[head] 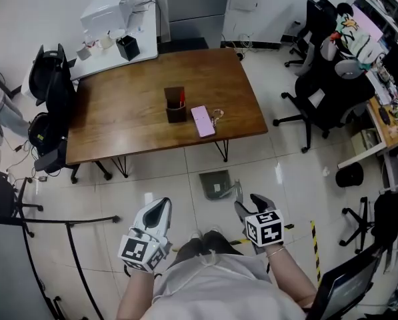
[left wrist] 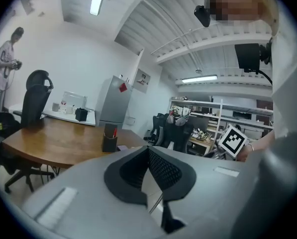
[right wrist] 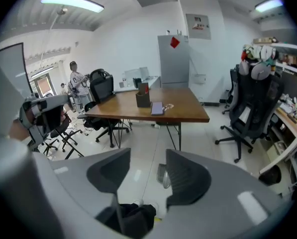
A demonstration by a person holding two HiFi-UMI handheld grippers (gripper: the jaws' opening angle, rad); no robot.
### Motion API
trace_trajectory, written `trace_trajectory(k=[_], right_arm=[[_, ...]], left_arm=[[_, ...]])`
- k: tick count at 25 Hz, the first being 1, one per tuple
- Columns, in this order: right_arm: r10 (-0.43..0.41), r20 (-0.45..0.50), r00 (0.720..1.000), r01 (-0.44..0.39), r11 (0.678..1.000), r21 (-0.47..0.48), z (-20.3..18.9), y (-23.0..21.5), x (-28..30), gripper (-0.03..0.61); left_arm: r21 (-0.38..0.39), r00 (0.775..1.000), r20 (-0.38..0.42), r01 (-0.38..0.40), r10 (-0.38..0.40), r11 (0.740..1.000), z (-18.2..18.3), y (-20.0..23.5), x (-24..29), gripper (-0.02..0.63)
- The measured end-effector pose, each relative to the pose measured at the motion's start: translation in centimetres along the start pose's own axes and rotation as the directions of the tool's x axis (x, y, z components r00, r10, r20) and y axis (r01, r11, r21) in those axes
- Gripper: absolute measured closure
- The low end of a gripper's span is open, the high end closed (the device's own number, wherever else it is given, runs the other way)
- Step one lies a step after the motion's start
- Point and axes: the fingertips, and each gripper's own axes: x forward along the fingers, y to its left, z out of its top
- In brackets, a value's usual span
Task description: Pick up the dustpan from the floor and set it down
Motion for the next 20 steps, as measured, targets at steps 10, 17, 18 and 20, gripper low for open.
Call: trace_trajectory(k=[10, 17, 18, 20], right_arm=[[0.022, -0.39, 0.921, 0.065, 0.976, 0.209, -10.5, -7.7, 17.9, 0.14], [0.031, -0.448, 0.893, 0.048, 0.985, 0.164, -13.1, -7.5, 22.5, 0.498], [0.044, -0.438, 0.898, 0.033, 0.985, 0.168, -12.7, -7.1, 22.8, 0.538], [0.065, -0.432, 0.899, 0.016, 0.983, 0.182, -12.3, -6.8, 23.2, 0.545]], left_arm=[[-0.005, 0.995, 0.032, -0.091, 0.091, 0.996, -5.1, 4.9, 3.1, 0.6], [-0.034, 0.995, -0.021, -0.103, 0.102, 0.994, -10.7, 6.1, 4.5, 0.6], [-0.04, 0.994, -0.021, -0.104, 0.104, 0.994, -10.9, 6.2, 4.7, 0.6], [-0.042, 0.995, -0.022, -0.101, 0.1, 0.994, -11.1, 6.1, 4.9, 0.6]])
